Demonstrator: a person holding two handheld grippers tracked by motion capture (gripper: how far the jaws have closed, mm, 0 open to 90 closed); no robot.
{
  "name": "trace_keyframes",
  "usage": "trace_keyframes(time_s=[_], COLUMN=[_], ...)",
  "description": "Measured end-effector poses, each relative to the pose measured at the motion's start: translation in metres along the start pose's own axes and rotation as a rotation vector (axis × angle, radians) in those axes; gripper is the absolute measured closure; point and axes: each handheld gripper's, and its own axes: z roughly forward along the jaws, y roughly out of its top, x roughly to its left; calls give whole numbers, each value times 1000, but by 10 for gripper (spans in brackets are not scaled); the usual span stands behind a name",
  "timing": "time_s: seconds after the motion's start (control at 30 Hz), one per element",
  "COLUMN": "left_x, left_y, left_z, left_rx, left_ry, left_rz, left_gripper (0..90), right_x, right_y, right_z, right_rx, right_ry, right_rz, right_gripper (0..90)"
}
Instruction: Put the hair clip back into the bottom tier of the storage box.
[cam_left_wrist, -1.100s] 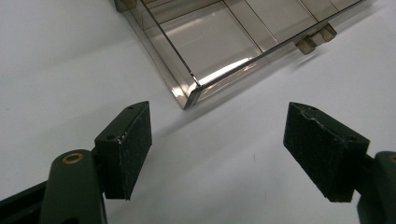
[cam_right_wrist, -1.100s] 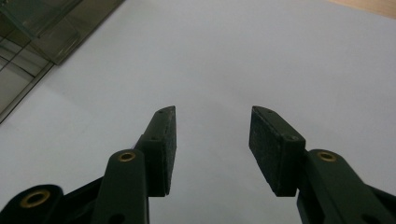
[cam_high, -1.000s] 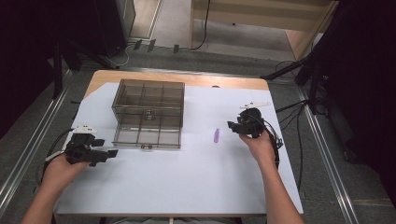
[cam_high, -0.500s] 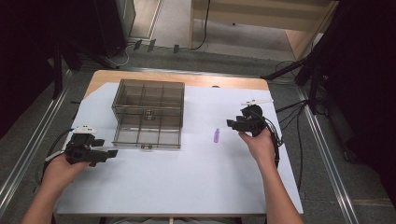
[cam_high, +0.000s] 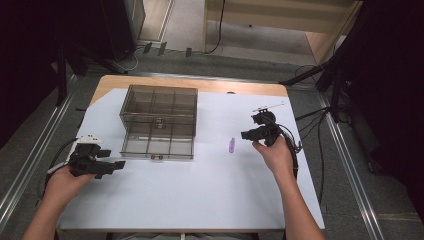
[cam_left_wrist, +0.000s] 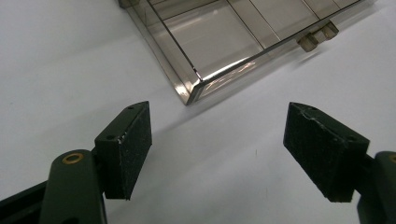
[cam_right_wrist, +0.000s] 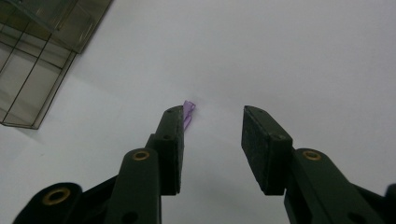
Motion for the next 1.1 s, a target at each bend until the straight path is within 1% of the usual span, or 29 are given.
trace_keyframes(time_s=[0.03, 0.13, 0.17, 0.2, 0.23, 0.27, 0.3, 0.33, 0.37, 0.4, 0.43, 0.5, 0.57, 0.67, 0.7, 1.07, 1.1], left_x=[0, 0, 1, 1, 1, 1, 1, 1, 1, 1, 1, 2, 2, 2, 3, 5, 5], left_y=[0, -2, -3, -3, -4, -4, -6, -6, -7, -7, -8, -9, -10, -12, -13, -21, -22], left_z=[-1, -2, -2, -3, -3, -3, -4, -4, -5, -5, -6, -7, -8, -9, -10, -16, -17], left_rx=[1, -1, 2, 0, -2, 0, 0, 0, 0, 0, 1, 1, -3, -2, 2, -4, -3], left_ry=[-1, -1, 2, 2, 3, 4, 7, 7, 8, 8, 10, 10, 13, 17, 18, 33, 34], left_rz=[-1, -7, -7, -9, -14, -11, -18, -18, -19, -19, -24, -21, -27, -33, -30, -49, -54], left_gripper=[243, 243, 244, 244, 243, 243, 243, 243, 244, 244, 244, 243, 243, 243, 243, 243, 243], right_x=[1, 4, 6, 6, 9, 9, 10, 10, 12, 12, 15, 15, 17, 19, 21, 26, 27], right_y=[1, 2, 3, 3, 4, 4, 5, 5, 5, 5, 6, 7, 8, 9, 9, 13, 13], right_z=[0, 3, 5, 5, 7, 7, 9, 9, 11, 11, 12, 13, 15, 19, 22, 35, 38], right_rx=[14, 43, 54, 54, 68, 68, 87, 87, 98, 98, 114, 113, 127, 157, 174, 229, 232], right_ry=[-2, -4, -5, -5, -7, -7, -10, -10, -12, -12, -12, -10, -4, -6, -8, -4, -3], right_rz=[8, -1, -17, -17, -27, -27, -40, -40, -58, -58, -63, -72, -72, -81, -83, -87, -96], right_gripper=[618, 619, 620, 620, 620, 620, 620, 620, 620, 620, 620, 620, 619, 618, 616, 608, 606])
